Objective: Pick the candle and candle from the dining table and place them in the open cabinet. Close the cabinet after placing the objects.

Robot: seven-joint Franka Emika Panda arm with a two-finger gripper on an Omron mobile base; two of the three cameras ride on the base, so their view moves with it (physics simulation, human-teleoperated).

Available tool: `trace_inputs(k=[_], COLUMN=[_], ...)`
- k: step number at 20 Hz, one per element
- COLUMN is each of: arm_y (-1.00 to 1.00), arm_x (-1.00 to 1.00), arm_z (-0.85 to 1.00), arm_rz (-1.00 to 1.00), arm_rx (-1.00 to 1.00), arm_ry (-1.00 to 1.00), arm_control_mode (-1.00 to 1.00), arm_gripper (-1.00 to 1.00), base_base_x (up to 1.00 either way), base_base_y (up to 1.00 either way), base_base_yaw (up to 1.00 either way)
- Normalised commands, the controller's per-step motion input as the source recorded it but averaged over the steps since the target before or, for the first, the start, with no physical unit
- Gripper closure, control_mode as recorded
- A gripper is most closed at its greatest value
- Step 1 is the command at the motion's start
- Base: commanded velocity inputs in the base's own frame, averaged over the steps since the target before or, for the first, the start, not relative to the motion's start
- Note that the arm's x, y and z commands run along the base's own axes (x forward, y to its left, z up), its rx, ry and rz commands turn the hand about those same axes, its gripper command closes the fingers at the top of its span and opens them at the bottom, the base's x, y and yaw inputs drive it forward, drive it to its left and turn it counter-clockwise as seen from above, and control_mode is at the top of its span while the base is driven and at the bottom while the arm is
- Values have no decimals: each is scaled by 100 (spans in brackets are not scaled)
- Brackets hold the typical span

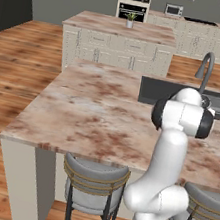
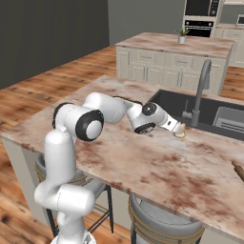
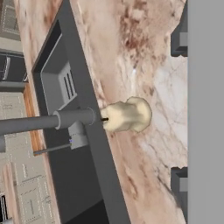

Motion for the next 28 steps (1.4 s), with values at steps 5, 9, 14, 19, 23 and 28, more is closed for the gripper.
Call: trace_inputs(k=[5,9,14,19,23,28], arm_y=[-3,0,-1,-9,-30,-30], arm_x=[4,13,26,34,25,23], arm_z=[-6,-16,-11,-3,0,0], arm_rz=[0,0,0,0,0,0], arm_rx=[0,0,0,1,3,2], arm_ry=[0,0,0,0,0,0], arm_control_mode=[-100,-100,-100,-100,-100,-100], arm_gripper=[-100,-100,-100,-100,-100,-100], base_base_x=[0,0,0,0,0,0], base_base_y=[0,0,0,0,0,0], base_base_yaw=[0,0,0,0,0,0])
